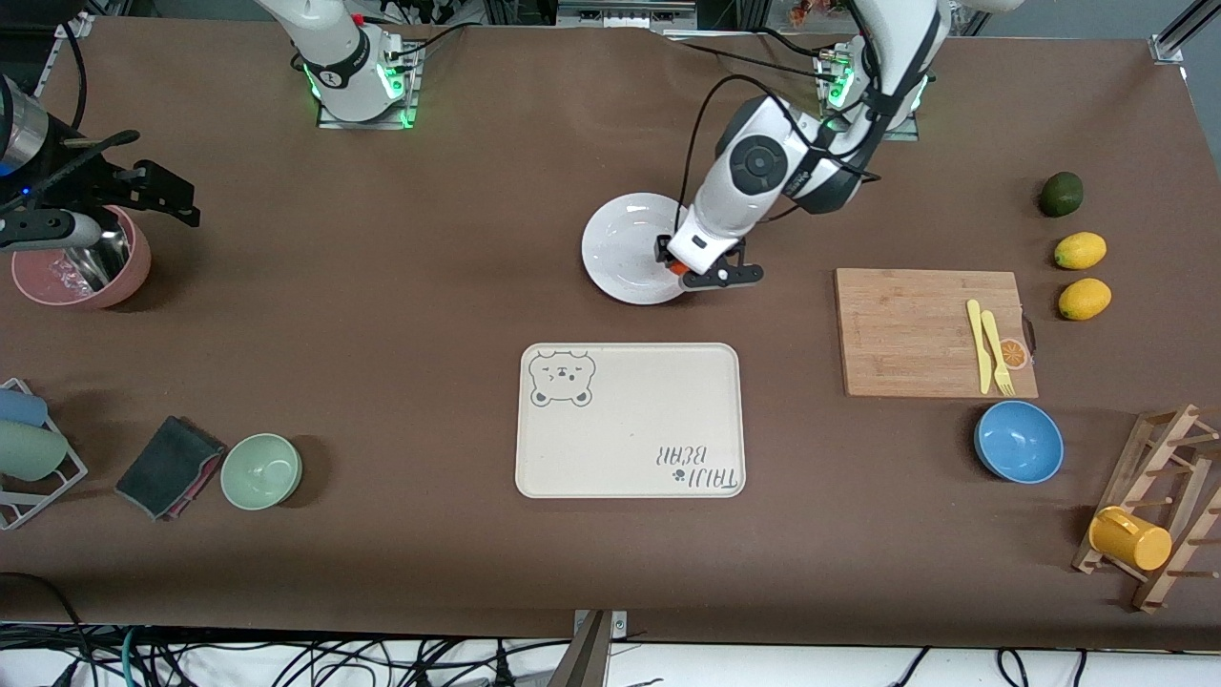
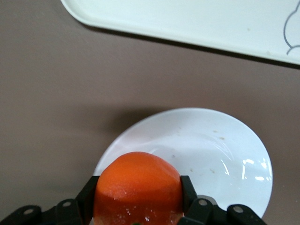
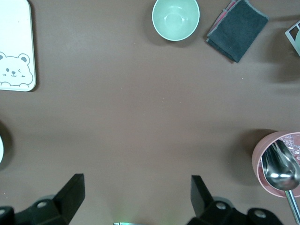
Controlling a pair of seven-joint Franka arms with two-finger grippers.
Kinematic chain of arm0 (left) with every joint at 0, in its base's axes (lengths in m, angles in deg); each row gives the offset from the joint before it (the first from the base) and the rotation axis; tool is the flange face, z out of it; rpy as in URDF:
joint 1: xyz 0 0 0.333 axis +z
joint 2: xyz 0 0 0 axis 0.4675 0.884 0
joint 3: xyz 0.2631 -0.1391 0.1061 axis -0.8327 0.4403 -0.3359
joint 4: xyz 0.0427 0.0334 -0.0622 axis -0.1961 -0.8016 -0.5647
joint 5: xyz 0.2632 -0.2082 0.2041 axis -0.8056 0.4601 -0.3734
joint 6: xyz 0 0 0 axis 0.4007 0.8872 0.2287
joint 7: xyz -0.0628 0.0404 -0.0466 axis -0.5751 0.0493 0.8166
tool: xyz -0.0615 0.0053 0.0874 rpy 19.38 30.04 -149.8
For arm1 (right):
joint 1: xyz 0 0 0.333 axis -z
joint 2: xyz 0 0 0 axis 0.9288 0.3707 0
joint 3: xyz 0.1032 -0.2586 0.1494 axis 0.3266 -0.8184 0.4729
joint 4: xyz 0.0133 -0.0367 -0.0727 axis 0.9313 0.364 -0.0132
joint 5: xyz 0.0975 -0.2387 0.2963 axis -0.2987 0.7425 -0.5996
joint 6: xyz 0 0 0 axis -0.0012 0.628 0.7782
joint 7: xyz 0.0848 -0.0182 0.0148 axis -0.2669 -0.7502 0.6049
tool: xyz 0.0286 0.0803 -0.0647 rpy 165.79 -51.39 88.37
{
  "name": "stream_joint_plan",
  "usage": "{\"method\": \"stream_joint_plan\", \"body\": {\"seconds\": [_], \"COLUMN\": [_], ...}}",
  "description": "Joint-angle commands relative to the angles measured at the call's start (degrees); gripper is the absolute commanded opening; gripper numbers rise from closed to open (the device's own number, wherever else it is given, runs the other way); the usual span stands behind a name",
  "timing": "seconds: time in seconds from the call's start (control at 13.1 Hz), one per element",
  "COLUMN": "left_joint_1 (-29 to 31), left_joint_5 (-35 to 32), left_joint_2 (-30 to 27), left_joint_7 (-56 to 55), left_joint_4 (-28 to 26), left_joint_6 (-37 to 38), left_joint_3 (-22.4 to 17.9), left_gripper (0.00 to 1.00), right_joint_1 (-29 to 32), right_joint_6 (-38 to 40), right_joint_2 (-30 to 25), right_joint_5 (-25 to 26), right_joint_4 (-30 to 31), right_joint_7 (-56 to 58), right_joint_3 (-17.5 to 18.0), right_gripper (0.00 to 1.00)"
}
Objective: Place orange and plate with both arms
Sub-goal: 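Carry the orange with the left gripper onto the white plate, then open the left gripper and lift it back toward the cutting board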
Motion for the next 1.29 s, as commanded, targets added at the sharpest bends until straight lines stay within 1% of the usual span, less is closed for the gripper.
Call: {"method": "stream_joint_plan", "body": {"seconds": [0.0,0.15,0.23,0.38,0.46,0.53,0.61,0.68,0.84,0.91,1.07,1.14,1.22], "left_joint_1": [-5.1,-7.5,-8.2,-8.5,-8.5,-8.5,-8.4,-8.3,-7.7,-6.3,-1.3,2.7,5.9], "left_joint_5": [1.8,1.4,1.4,1.4,1.4,1.7,1.7,1.7,1.6,1.4,1.1,1.0,0.9], "left_joint_2": [3.7,7.5,8.6,9.3,9.3,9.2,9.0,7.8,5.7,4.1,-0.9,-3.7,-5.7], "left_joint_7": [-5.9,-8.5,-8.6,-8.6,-8.6,-8.8,-9.5,-10.2,-10.2,-10.1,-9.5,-9.3,-8.8], "left_joint_4": [3.6,5.8,5.9,5.9,5.9,6.1,6.1,6.1,6.1,6.1,5.6,5.9,6.0], "left_joint_6": [-1.1,-1.1,-1.6,-1.6,-1.6,-1.6,-1.5,-1.0,0.5,2.0,5.7,9.4,11.1], "left_joint_3": [-0.6,-0.6,-0.7,-1.0,-1.4,-1.7,-1.9,-1.9,-2.3,-2.3,-2.0,-1.6,-1.6], "left_gripper": [0.16,0.22,0.22,0.22,0.26,0.53,0.96,1.0,1.0,1.0,1.0,1.0,1.0], "right_joint_1": [0.3,0.3,0.3,0.3,0.4,0.3,0.4,0.3,0.3,0.3,0.3,0.3,0.3], "right_joint_6": [1.3,1.3,1.6,2.4,2.4,2.4,2.4,2.4,2.4,2.4,2.4,2.4,2.6], "right_joint_2": [0.7,0.7,0.7,0.7,0.7,0.7,0.7,0.7,0.7,0.7,0.7,0.7,0.7], "right_joint_5": [-0.1,-0.1,-0.1,-0.1,-0.1,-0.1,-0.1,-0.1,-0.1,-0.1,-0.1,-0.1,-0.1], "right_joint_4": [-1.6,-1.6,-1.6,-1.7,-1.6,-1.6,-1.6,-1.6,-1.6,-1.6,-1.6,-1.6,-1.6], "right_joint_7": [1.3,1.8,2.1,2.8,2.9,2.9,2.9,2.9,2.9,2.8,2.8,2.8,2.9], "right_joint_3": [-0.5,-0.5,-0.5,-0.5,-0.5,-0.5,-0.7,-0.7,-0.7,-0.7,-0.7,-0.7,-0.7], "right_gripper": [1.0,1.0,1.0,1.0,1.0,1.0,1.0,1.0,1.0,1.0,1.0,1.0,1.0]}}
